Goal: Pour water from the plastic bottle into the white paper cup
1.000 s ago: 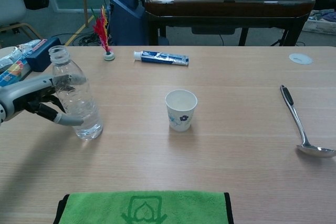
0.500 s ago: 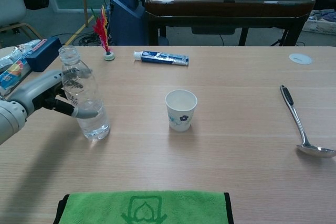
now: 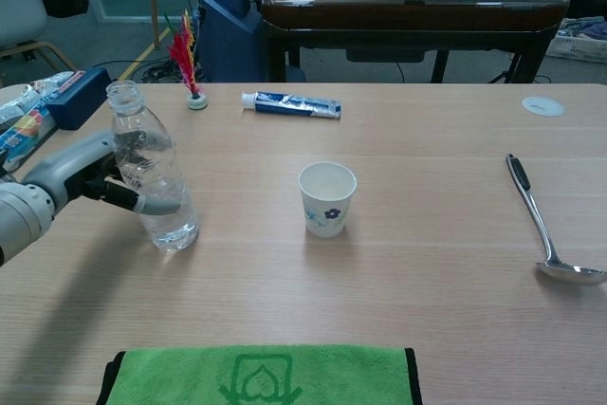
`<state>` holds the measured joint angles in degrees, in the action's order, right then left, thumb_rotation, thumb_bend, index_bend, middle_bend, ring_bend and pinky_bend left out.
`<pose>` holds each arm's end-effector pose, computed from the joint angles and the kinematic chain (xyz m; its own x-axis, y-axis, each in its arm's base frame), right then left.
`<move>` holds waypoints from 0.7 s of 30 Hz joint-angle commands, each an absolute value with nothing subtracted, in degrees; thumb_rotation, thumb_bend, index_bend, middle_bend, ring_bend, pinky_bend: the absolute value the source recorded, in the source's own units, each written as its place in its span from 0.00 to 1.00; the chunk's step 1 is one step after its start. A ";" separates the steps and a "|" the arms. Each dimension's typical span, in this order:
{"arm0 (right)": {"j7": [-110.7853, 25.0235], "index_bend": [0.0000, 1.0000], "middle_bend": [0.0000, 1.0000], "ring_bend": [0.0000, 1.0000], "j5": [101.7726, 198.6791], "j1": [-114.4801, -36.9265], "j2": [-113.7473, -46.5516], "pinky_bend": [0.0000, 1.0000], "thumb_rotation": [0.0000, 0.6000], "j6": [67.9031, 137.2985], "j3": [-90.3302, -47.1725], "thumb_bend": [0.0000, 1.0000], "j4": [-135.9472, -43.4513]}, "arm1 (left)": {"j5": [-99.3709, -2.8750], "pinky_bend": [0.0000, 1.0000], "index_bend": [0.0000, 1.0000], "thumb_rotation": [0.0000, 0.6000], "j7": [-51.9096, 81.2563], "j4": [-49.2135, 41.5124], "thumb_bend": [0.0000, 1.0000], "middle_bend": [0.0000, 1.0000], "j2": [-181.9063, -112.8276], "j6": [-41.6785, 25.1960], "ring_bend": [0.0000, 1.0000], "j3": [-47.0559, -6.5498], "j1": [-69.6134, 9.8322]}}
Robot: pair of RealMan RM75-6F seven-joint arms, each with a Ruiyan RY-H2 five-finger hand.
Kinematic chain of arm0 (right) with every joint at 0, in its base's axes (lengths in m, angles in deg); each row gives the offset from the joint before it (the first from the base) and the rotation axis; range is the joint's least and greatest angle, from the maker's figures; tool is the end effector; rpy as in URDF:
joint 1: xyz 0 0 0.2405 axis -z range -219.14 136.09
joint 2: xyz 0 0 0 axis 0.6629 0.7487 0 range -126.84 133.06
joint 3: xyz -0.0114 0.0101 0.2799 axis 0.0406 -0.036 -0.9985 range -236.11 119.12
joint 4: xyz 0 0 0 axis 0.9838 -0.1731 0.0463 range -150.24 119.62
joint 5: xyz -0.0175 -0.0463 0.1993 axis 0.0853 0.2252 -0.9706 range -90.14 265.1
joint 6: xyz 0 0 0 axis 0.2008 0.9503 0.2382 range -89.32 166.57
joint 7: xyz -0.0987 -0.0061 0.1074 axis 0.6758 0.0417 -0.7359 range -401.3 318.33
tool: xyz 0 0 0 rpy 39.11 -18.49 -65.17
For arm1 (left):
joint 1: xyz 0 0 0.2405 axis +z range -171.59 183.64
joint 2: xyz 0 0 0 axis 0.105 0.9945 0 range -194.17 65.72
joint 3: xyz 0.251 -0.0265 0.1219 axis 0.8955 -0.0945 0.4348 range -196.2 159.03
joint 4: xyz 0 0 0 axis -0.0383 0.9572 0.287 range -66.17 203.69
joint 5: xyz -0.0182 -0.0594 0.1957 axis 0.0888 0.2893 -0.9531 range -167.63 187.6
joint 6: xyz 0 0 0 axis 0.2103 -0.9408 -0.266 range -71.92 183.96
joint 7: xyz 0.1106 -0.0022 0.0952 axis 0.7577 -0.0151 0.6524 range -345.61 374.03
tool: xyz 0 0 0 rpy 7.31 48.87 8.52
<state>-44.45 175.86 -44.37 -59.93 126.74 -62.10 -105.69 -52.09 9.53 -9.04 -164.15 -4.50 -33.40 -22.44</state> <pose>-0.3350 -0.1756 0.1900 0.3974 0.0511 0.9162 -0.9168 -0.0195 0.3988 -0.2271 0.3217 -0.0456 -0.1746 0.2640 0.9486 0.9846 0.0513 0.1669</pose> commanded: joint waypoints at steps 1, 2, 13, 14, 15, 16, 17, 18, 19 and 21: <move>-44.45 0.35 0.41 0.32 175.85 -44.36 -59.92 0.44 1.00 126.72 -62.09 0.17 -105.67 | -51.93 0.22 0.20 1.00 8.74 -9.13 0.02 0.12 -163.99 -3.92 0.18 -33.56 -22.49; -44.45 0.35 0.41 0.32 175.86 -44.36 -59.92 0.44 1.00 126.73 -62.08 0.17 -105.67 | -51.99 0.22 0.20 1.00 8.50 -9.04 0.02 0.12 -164.01 -3.80 0.18 -33.57 -22.52; -44.52 0.35 0.41 0.32 175.78 -44.34 -59.88 0.44 1.00 126.67 -62.09 0.17 -105.65 | -52.01 0.35 0.22 1.00 5.27 -7.66 0.02 0.13 -164.97 -1.96 0.18 -34.08 -23.11; -44.55 0.35 0.41 0.32 175.77 -44.35 -59.88 0.44 1.00 126.66 -62.10 0.17 -105.64 | -52.04 0.36 0.22 1.00 5.01 -7.51 0.02 0.14 -165.09 -1.92 0.19 -34.17 -23.16; -44.56 0.35 0.41 0.32 175.78 -44.35 -59.88 0.44 1.00 126.67 -62.11 0.17 -105.63 | -52.06 0.37 0.23 1.00 4.76 -7.30 0.02 0.15 -165.27 -1.92 0.20 -34.26 -23.22; -44.58 0.35 0.41 0.32 175.79 -44.33 -59.89 0.44 1.00 126.70 -62.11 0.17 -105.62 | -52.13 0.38 0.25 1.00 4.53 -7.18 0.02 0.17 -165.42 -2.03 0.21 -34.36 -23.23; -44.56 0.35 0.41 0.32 175.78 -44.32 -59.88 0.44 1.00 126.72 -62.12 0.17 -105.62 | -52.22 0.39 0.26 1.00 4.23 -7.04 0.02 0.19 -165.60 -2.16 0.23 -34.47 -23.23; -44.57 0.35 0.41 0.32 175.77 -44.31 -59.88 0.44 1.00 126.74 -62.12 0.17 -105.64 | -52.32 0.41 0.28 1.00 3.88 -6.83 0.02 0.20 -165.79 -2.30 0.24 -34.57 -23.23; -44.56 0.35 0.41 0.32 175.77 -44.31 -59.87 0.44 1.00 126.74 -62.12 0.17 -105.65 | -52.38 0.42 0.29 1.00 3.67 -6.64 0.02 0.22 -165.95 -2.40 0.25 -34.64 -23.23; -44.58 0.35 0.41 0.32 175.77 -44.30 -59.86 0.44 1.00 126.75 -62.13 0.17 -105.64 | -52.51 0.43 0.33 1.00 3.42 -6.20 0.02 0.25 -166.21 -2.40 0.27 -34.67 -23.32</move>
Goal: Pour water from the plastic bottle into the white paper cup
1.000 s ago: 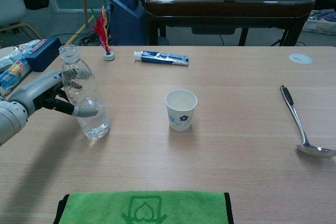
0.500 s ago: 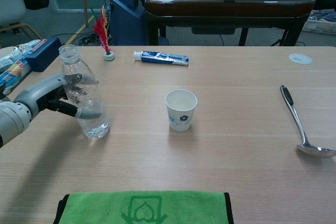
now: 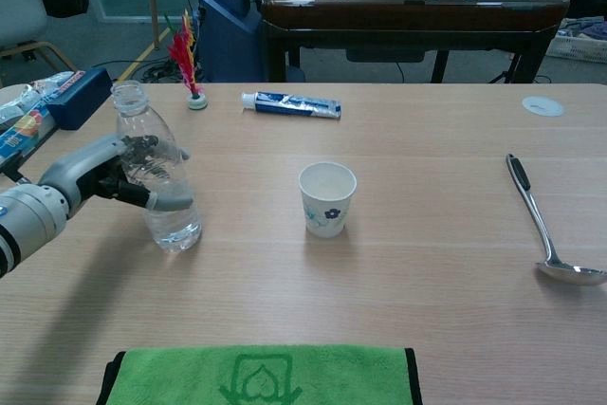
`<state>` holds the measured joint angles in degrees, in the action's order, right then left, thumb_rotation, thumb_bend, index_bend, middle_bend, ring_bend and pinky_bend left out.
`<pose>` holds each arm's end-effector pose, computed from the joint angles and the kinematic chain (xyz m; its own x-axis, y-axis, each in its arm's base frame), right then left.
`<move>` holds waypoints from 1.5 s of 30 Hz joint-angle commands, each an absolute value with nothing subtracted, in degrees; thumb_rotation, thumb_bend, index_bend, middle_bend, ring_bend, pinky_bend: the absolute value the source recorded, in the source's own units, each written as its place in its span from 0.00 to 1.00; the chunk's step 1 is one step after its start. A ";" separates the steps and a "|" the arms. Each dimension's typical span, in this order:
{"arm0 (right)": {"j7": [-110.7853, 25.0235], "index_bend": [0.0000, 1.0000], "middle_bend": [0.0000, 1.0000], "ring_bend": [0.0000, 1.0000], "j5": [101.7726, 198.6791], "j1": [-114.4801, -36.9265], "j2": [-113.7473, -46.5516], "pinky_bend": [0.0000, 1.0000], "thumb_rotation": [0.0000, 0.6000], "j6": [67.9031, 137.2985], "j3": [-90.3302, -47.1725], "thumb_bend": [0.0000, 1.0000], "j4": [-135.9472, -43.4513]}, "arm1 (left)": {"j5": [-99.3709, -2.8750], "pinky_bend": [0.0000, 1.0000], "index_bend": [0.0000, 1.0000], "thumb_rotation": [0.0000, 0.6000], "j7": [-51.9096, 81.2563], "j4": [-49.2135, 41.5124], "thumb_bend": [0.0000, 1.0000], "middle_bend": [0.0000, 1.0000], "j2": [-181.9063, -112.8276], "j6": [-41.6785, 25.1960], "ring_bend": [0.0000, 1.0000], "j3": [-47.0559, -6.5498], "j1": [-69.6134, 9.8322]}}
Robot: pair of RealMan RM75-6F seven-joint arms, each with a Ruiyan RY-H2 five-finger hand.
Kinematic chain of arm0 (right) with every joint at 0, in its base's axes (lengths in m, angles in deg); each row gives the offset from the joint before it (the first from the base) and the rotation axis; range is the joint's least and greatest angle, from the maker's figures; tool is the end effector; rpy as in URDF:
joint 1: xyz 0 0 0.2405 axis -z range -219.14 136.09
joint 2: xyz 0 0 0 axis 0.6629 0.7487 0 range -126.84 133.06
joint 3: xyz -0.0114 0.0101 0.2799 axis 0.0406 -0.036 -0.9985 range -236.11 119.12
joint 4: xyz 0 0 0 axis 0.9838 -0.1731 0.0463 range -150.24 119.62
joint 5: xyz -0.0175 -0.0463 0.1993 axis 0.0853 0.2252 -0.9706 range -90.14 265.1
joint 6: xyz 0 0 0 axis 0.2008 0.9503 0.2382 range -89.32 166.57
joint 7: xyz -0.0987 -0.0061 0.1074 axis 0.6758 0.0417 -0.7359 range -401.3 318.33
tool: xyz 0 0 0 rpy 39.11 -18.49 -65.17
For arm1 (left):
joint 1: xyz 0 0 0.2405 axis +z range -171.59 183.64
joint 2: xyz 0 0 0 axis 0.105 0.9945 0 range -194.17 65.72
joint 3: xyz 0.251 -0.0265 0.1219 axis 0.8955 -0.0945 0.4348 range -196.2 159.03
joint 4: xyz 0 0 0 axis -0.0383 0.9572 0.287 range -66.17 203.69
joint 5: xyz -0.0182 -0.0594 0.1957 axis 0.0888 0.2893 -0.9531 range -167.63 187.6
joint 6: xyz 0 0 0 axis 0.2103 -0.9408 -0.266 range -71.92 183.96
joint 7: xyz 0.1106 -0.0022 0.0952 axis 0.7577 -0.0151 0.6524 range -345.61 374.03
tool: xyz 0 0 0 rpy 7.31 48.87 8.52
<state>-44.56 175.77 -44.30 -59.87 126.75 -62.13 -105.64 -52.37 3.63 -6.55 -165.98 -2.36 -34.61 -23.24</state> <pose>-0.3355 -0.1753 0.1906 0.3974 0.0515 0.9162 -0.9169 -0.0169 0.3986 -0.2229 0.3279 -0.0555 -0.2731 0.2737 0.9222 0.9620 0.0758 0.2624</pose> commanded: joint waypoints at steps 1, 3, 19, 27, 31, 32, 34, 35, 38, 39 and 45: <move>-44.59 0.35 0.41 0.32 175.78 -44.30 -59.86 0.44 1.00 126.75 -62.12 0.17 -105.65 | -52.58 0.43 0.35 1.00 3.39 -6.02 0.02 0.26 -166.33 -2.49 0.28 -34.68 -23.35; -44.62 0.35 0.41 0.32 175.78 -44.29 -59.86 0.44 1.00 126.75 -62.12 0.17 -105.63 | -52.70 0.45 0.39 1.00 3.48 -5.67 0.02 0.29 -166.60 -2.77 0.31 -34.69 -23.37; -44.81 0.35 0.42 0.32 175.74 -44.29 -59.78 0.44 1.00 126.70 -62.14 0.17 -105.67 | -54.76 0.60 0.61 1.00 7.13 -4.23 0.02 0.53 -167.71 -4.81 0.47 -34.17 -24.36; -44.81 0.35 0.42 0.32 175.75 -44.30 -59.80 0.44 1.00 126.64 -62.12 0.17 -105.69 | -59.03 0.62 0.64 1.00 13.30 -2.73 0.02 0.57 -168.11 -7.46 0.49 -33.14 -26.41; -44.83 0.35 0.42 0.32 175.80 -44.29 -59.80 0.44 1.00 126.69 -62.11 0.17 -105.69 | -61.15 0.63 0.65 1.00 15.98 -1.48 0.02 0.58 -168.97 -8.92 0.50 -32.84 -27.60; -44.84 0.35 0.42 0.32 175.79 -44.29 -59.79 0.44 1.00 126.68 -62.12 0.17 -105.70 | -61.63 0.63 0.65 1.00 16.40 -1.29 0.02 0.58 -169.06 -9.18 0.50 -32.74 -27.81; -44.87 0.35 0.42 0.32 175.83 -44.27 -59.76 0.44 1.00 126.73 -62.10 0.17 -105.74 | -62.81 0.63 0.65 1.00 17.36 -0.81 0.02 0.59 -169.22 -9.69 0.51 -32.39 -28.32; -44.87 0.35 0.42 0.32 175.85 -44.26 -59.76 0.44 1.00 126.75 -62.10 0.17 -105.75 | -63.31 0.63 0.65 1.00 17.77 -0.59 0.02 0.59 -169.31 -9.92 0.51 -32.25 -28.54; -44.93 0.35 0.42 0.32 175.88 -44.22 -59.69 0.44 1.00 126.85 -62.11 0.17 -105.79 | -65.22 0.64 0.65 1.00 20.20 0.55 0.02 0.59 -169.58 -10.57 0.51 -31.48 -29.47; -44.95 0.35 0.42 0.32 175.86 -44.21 -59.68 0.44 1.00 126.85 -62.12 0.17 -105.78 | -65.80 0.64 0.66 1.00 21.24 1.00 0.02 0.59 -169.66 -10.78 0.51 -31.24 -29.79; -44.94 0.35 0.42 0.32 175.69 -44.23 -59.69 0.44 1.00 126.72 -62.15 0.17 -105.77 | -67.17 0.64 0.65 1.00 29.77 3.58 0.02 0.59 -170.98 -11.80 0.51 -30.96 -31.62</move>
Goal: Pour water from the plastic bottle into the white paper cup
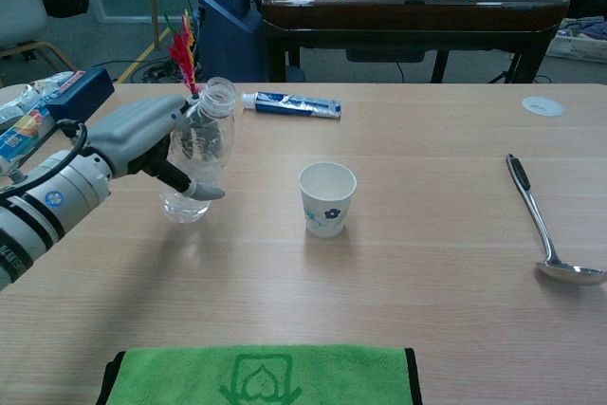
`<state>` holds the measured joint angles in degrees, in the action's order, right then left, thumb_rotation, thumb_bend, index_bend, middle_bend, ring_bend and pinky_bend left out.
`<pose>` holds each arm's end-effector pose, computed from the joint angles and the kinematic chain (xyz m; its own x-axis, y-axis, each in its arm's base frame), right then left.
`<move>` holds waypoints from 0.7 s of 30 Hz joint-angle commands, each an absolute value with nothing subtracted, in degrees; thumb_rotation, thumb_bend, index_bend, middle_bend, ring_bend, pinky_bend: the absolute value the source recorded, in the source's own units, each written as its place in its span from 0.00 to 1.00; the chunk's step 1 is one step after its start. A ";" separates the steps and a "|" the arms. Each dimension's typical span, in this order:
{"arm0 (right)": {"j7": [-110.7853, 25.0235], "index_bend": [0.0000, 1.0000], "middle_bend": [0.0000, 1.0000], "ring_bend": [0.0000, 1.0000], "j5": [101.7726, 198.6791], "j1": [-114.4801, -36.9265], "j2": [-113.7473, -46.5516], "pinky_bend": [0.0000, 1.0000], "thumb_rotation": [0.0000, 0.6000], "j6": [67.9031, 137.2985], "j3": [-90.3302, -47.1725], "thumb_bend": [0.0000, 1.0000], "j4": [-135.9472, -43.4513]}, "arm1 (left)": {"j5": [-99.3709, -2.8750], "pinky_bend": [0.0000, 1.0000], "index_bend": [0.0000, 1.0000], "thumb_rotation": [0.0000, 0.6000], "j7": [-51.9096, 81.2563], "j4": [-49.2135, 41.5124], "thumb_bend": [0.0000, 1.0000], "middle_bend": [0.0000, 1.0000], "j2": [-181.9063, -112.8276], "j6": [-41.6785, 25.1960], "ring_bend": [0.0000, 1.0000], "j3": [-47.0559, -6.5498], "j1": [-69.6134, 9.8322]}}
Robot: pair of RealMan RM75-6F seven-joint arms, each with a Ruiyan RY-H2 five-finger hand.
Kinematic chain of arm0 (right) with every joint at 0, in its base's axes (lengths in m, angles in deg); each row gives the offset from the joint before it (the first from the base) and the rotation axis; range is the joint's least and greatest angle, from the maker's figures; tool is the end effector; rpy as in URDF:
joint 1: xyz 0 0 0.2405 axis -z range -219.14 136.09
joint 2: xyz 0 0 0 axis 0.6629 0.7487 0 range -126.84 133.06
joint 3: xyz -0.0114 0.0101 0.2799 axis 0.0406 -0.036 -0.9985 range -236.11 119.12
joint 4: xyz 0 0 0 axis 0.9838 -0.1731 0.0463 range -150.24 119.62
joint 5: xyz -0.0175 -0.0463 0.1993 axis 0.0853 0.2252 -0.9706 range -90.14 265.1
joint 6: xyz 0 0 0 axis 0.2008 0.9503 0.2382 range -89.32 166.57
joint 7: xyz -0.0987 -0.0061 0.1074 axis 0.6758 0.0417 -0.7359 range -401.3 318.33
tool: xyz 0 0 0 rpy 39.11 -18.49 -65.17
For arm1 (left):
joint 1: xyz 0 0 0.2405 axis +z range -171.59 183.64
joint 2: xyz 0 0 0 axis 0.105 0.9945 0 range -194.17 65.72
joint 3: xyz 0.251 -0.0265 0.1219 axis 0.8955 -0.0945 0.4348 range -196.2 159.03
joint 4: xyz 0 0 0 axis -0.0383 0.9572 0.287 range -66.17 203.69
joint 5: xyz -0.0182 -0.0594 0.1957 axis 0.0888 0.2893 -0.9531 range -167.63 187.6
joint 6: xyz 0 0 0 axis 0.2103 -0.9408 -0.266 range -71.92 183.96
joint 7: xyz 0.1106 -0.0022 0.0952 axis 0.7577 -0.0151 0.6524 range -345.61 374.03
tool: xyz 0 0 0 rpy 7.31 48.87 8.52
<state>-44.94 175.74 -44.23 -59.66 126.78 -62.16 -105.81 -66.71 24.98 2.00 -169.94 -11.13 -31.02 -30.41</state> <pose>-0.3354 -0.1750 0.1918 0.3919 0.0520 0.9185 -0.9193 -0.0158 0.3932 -0.1715 0.3467 -0.0588 0.2937 0.0733 0.9531 0.9071 -0.3358 -0.2537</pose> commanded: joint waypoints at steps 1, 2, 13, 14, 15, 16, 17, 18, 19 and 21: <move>-44.94 0.35 0.42 0.32 175.69 -44.25 -59.71 0.44 1.00 126.65 -62.13 0.17 -105.75 | -66.91 0.64 0.64 1.00 31.39 3.80 0.02 0.59 -171.24 -11.73 0.51 -31.12 -31.91; -44.94 0.35 0.42 0.32 175.69 -44.27 -59.73 0.44 1.00 126.61 -62.12 0.17 -105.73 | -66.61 0.64 0.64 1.00 32.75 3.86 0.02 0.59 -171.43 -11.63 0.51 -31.27 -32.13; -45.14 0.35 0.42 0.32 175.67 -44.30 -59.68 0.44 1.00 126.43 -62.07 0.17 -105.66 | -63.41 0.64 0.66 1.00 47.55 6.12 0.02 0.62 -173.14 -10.43 0.51 -32.13 -34.46; -45.15 0.35 0.42 0.32 175.64 -44.33 -59.69 0.44 1.00 126.34 -62.05 0.17 -105.63 | -62.95 0.64 0.66 1.00 49.02 6.65 0.02 0.62 -173.62 -10.50 0.52 -32.33 -34.70; -45.16 0.35 0.42 0.32 175.62 -44.35 -59.70 0.44 1.00 126.29 -62.05 0.17 -105.61 | -62.45 0.64 0.66 1.00 50.27 6.97 0.02 0.63 -174.02 -10.43 0.52 -32.51 -34.90; -45.18 0.35 0.42 0.32 175.59 -44.37 -59.72 0.44 1.00 126.23 -62.05 0.17 -105.59 | -61.88 0.64 0.66 1.00 51.68 7.28 0.02 0.63 -174.44 -10.38 0.52 -32.72 -35.11; -45.21 0.35 0.42 0.32 175.55 -44.37 -59.73 0.44 1.00 126.18 -62.04 0.17 -105.57 | -61.16 0.64 0.67 1.00 53.58 7.58 0.02 0.63 -174.96 -10.28 0.52 -32.99 -35.43; -45.24 0.35 0.42 0.32 175.53 -44.37 -59.75 0.44 1.00 126.16 -62.04 0.17 -105.56 | -60.70 0.64 0.67 1.00 54.84 7.75 0.02 0.63 -175.31 -10.24 0.52 -33.19 -35.69; -45.27 0.35 0.42 0.32 175.50 -44.37 -59.76 0.44 1.00 126.13 -62.04 0.17 -105.54 | -60.16 0.64 0.67 1.00 56.06 7.86 0.02 0.63 -175.68 -10.16 0.52 -33.40 -35.91; -45.40 0.35 0.42 0.32 175.36 -44.41 -59.75 0.44 1.00 126.00 -62.07 0.17 -105.49 | -58.87 0.64 0.67 1.00 58.83 7.87 0.02 0.63 -176.41 -10.04 0.52 -33.84 -36.37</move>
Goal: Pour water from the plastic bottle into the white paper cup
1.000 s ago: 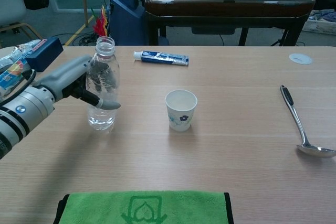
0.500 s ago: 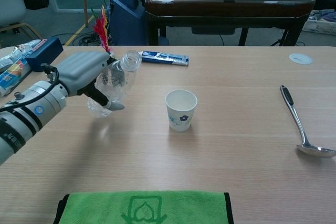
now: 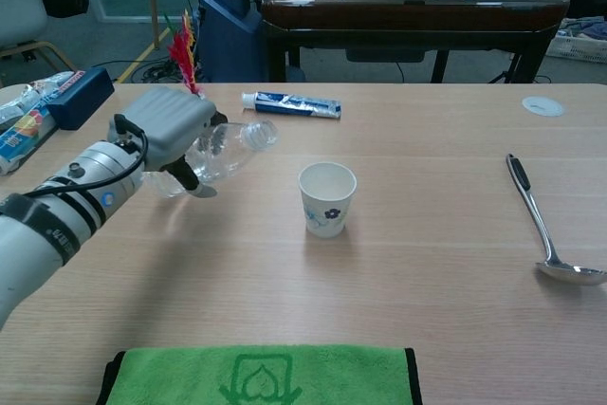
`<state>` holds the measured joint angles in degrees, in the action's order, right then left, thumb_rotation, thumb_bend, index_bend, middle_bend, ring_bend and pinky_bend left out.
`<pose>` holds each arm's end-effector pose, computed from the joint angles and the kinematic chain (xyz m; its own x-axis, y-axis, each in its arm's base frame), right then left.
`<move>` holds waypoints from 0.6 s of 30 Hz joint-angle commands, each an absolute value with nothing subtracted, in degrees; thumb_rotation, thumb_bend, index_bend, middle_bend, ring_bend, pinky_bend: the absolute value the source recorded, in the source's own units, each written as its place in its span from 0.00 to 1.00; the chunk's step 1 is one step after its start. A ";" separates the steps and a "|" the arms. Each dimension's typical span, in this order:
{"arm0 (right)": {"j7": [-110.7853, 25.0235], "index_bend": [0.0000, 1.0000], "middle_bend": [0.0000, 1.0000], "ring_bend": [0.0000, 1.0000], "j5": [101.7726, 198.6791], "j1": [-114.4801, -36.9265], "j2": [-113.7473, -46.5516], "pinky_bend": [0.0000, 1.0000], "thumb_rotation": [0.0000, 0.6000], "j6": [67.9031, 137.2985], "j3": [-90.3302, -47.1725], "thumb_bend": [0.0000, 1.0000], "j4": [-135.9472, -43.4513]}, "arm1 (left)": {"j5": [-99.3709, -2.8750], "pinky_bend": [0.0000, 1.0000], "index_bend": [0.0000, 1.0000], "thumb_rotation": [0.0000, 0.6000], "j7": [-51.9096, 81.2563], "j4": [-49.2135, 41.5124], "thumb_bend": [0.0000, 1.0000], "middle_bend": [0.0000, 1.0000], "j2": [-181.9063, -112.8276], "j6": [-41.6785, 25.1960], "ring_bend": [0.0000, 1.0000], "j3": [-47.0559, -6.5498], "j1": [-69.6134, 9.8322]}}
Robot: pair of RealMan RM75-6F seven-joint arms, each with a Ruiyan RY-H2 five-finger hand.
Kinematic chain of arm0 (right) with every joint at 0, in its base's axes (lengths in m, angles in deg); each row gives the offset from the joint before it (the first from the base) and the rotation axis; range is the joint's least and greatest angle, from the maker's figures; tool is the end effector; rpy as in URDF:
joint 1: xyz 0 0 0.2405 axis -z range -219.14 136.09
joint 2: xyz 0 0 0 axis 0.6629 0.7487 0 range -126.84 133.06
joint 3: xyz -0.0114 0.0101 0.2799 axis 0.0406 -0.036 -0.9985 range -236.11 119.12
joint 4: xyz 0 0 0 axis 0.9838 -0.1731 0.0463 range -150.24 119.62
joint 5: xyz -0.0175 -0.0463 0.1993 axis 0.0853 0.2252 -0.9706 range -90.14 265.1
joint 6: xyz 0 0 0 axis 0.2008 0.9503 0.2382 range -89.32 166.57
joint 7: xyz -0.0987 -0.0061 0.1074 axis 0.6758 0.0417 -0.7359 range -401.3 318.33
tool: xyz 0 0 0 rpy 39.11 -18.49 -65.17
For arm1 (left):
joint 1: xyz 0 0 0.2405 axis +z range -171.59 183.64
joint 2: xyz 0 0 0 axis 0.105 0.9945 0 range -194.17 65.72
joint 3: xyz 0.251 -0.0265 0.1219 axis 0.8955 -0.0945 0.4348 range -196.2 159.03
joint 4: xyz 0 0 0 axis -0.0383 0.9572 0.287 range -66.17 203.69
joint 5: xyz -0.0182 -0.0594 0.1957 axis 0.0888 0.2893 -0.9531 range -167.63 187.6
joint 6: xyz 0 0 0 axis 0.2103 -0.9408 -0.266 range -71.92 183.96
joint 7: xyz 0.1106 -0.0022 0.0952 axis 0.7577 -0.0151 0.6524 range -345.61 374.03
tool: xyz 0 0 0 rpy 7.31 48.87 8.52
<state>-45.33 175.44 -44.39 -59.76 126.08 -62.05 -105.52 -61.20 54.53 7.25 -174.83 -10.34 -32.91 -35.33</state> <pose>-0.3374 -0.1757 0.1901 0.3889 0.0394 0.9204 -0.9209 -0.0122 0.3896 -0.1506 0.3656 -0.0781 0.6831 -0.0799 0.7260 0.6785 -0.2984 -0.6712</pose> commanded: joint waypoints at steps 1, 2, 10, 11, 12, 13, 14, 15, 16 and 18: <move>-45.47 0.35 0.42 0.32 175.29 -44.41 -59.74 0.44 1.00 125.94 -62.08 0.17 -105.46 | -58.24 0.64 0.67 1.00 60.16 7.87 0.02 0.63 -176.73 -10.05 0.52 -34.04 -36.52; -45.56 0.35 0.42 0.32 175.22 -44.42 -59.73 0.44 1.00 125.88 -62.09 0.17 -105.43 | -57.53 0.64 0.67 1.00 61.50 7.80 0.02 0.63 -177.06 -10.05 0.52 -34.27 -36.68; -46.29 0.35 0.42 0.32 175.18 -44.42 -59.51 0.44 1.00 125.85 -62.12 0.17 -105.37 | -49.30 0.64 0.67 1.00 74.58 6.82 0.02 0.63 -179.69 -9.12 0.52 -36.34 -38.58; -46.36 0.35 0.42 0.32 175.20 -44.38 -59.46 0.44 1.00 125.97 -62.15 0.17 -105.39 | -48.41 0.64 0.67 1.00 76.00 6.88 0.02 0.63 -180.04 -9.15 0.52 -36.48 -38.91; -46.42 0.35 0.42 0.32 175.19 -44.35 -59.42 0.44 1.00 126.05 -62.18 0.17 -105.41 | -47.78 0.64 0.67 1.00 77.06 6.85 0.02 0.63 -180.22 -9.06 0.52 -36.50 -39.16; -46.51 0.35 0.42 0.32 175.17 -44.33 -59.37 0.44 1.00 126.11 -62.21 0.17 -105.42 | -47.07 0.64 0.67 1.00 78.19 6.78 0.02 0.63 -180.33 -8.91 0.52 -36.47 -39.37; -46.64 0.35 0.42 0.32 175.13 -44.30 -59.30 0.44 1.00 126.15 -62.24 0.17 -105.41 | -45.90 0.64 0.67 1.00 79.94 6.52 0.02 0.63 -180.52 -8.93 0.52 -36.53 -39.59; -46.74 0.35 0.42 0.32 175.08 -44.29 -59.26 0.44 1.00 126.16 -62.27 0.17 -105.40 | -45.08 0.64 0.67 1.00 81.22 6.32 0.02 0.63 -180.68 -9.05 0.52 -36.63 -39.80; -46.86 0.35 0.42 0.32 175.01 -44.28 -59.22 0.44 1.00 126.14 -62.29 0.17 -105.38 | -44.28 0.64 0.67 1.00 82.39 6.11 0.02 0.63 -180.85 -9.22 0.52 -36.74 -40.00; -47.10 0.35 0.42 0.32 174.94 -44.28 -59.14 0.44 1.00 126.08 -62.30 0.17 -105.32 | -42.99 0.64 0.67 1.00 84.27 5.87 0.02 0.63 -181.19 -9.50 0.52 -36.91 -40.55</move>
